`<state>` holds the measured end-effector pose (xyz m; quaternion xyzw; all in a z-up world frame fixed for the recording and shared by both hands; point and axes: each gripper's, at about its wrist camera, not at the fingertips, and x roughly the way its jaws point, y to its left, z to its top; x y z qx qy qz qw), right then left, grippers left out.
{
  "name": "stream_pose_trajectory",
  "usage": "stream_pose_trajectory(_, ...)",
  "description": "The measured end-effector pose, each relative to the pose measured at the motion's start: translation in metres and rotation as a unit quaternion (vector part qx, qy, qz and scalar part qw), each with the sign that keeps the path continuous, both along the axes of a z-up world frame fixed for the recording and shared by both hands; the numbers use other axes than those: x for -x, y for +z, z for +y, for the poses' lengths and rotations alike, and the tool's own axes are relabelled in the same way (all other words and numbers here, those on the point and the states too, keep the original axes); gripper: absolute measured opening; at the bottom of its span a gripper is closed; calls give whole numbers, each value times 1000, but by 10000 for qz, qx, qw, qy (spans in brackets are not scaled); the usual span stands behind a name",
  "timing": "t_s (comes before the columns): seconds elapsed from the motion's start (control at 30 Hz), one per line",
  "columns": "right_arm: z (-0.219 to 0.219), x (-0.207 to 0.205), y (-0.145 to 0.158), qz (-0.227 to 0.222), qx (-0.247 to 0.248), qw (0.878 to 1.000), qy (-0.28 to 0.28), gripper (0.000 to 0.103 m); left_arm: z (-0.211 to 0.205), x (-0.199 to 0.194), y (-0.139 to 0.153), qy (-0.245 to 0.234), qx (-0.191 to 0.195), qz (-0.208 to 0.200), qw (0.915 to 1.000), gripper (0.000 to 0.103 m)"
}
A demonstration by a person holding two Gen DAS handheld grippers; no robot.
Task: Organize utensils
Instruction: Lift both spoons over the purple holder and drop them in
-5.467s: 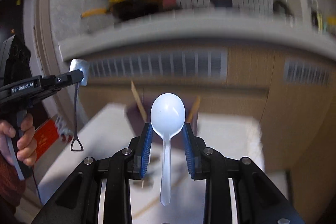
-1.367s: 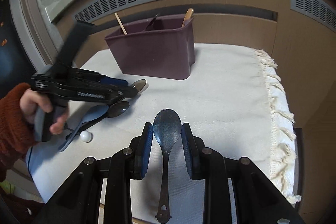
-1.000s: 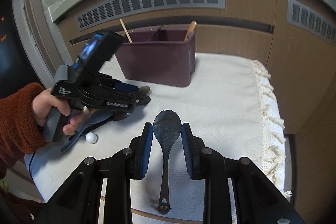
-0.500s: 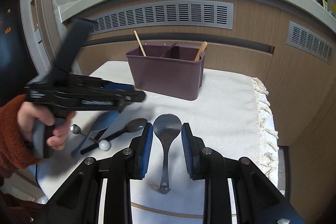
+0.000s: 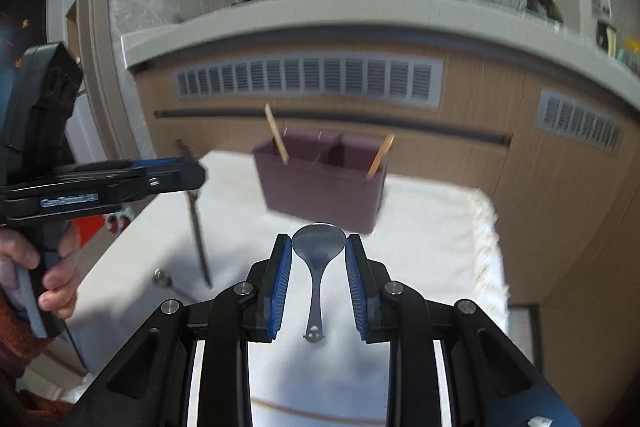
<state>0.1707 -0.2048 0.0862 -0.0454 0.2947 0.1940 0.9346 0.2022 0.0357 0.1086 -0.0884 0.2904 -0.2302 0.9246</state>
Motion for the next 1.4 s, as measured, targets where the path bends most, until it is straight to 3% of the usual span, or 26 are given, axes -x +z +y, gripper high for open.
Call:
stream_pose_trajectory(0.13, -4, -11, 59, -577, -232, 9980, 137, 24, 14, 0, 71, 80, 340, -817, 9960, 35)
stream_pose_trajectory(0.27, -5, -31, 130, -1327, -636, 9887, 294, 24, 30, -5, 130, 250, 744, -1919, 9783, 35)
stream_pose_trajectory(0.3, -3, -38, 144, -1581, -657, 9848, 289, 24, 32, -8, 135, 297, 723, -2032, 9760, 35)
stream_pose_trajectory(0.4, 5, -63, 159, -1772, -661, 9816, 263, 24, 39, -35, 136, 323, 808, -1993, 9761, 35)
stream_pose_trajectory(0.63, 20, -124, 124, -1454, -432, 9883, 149, 24, 53, -110, 83, 365, 1225, -1416, 9816, 35)
stream_pose_trajectory(0.93, 15, -194, 38, -266, -443, 9987, -38, 24, 36, -182, -6, 306, 1302, -315, 9905, 35)
stream_pose_trajectory(1.03, 13, -217, 5, 643, -598, 9961, 42, 26, 26, -202, -39, 249, 1184, 389, 9919, 35)
stream_pose_trajectory(1.1, 11, -237, -22, 1560, -872, 9831, 386, 25, 24, -208, -56, 334, 1040, 693, 9916, 35)
stream_pose_trajectory(1.13, 9, -240, -29, 1714, -948, 9798, 409, 26, 25, -207, -59, 418, 984, 702, 9918, 37)
stream_pose_trajectory(1.27, 3, -225, -24, 1378, -619, 9881, 282, 25, 29, -189, -55, 547, 864, 615, 9929, 38)
stream_pose_trajectory(1.4, 1, -182, -2, 722, -129, 9965, 402, 26, 33, -146, -43, 876, 457, 75, 9951, 43)
